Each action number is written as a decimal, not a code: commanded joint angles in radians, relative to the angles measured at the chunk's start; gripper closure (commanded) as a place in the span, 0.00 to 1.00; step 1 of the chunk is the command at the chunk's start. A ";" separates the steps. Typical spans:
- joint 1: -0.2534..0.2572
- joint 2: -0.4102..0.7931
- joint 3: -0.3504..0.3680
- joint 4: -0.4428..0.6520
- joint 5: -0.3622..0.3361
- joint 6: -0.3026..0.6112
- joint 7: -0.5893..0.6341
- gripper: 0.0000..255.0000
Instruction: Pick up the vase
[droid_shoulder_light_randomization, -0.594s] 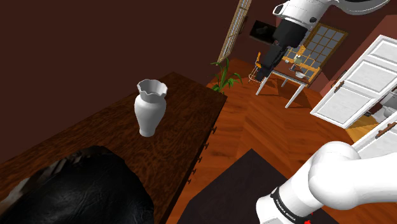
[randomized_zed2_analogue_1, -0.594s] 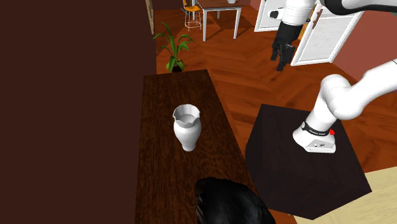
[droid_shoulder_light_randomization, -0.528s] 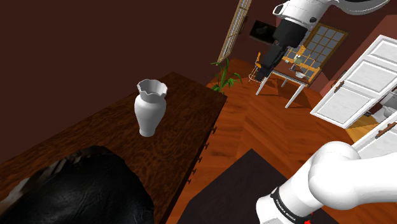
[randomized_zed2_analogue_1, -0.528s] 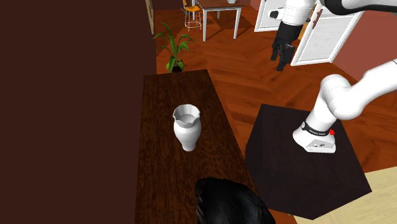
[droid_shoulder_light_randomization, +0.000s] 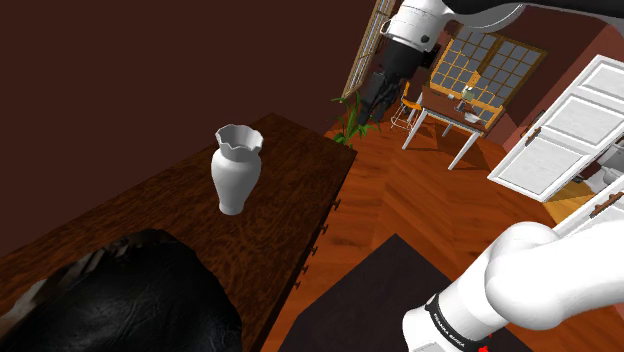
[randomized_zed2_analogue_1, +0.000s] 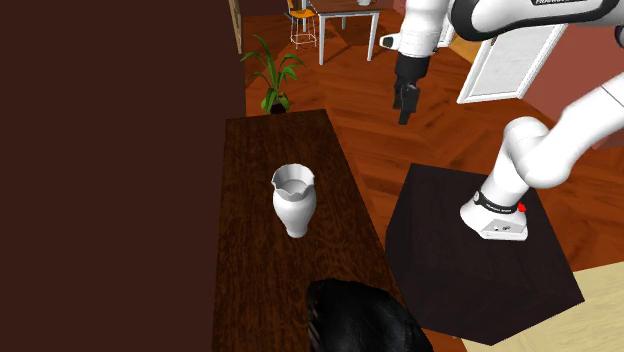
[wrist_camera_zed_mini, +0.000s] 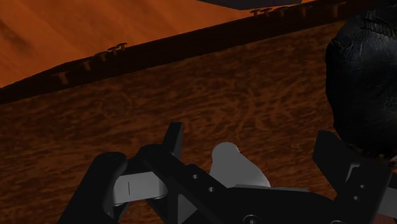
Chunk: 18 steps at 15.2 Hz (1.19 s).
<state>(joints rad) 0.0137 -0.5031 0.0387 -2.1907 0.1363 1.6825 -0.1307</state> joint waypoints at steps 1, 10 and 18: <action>0.003 0.078 0.003 0.033 0.014 0.036 0.006 0.00; 0.015 0.429 0.011 0.243 0.073 0.136 0.024 0.00; 0.022 0.758 0.020 0.525 0.119 0.148 0.045 0.00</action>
<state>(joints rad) 0.0338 0.2142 0.0563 -1.7001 0.2492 1.8288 -0.0912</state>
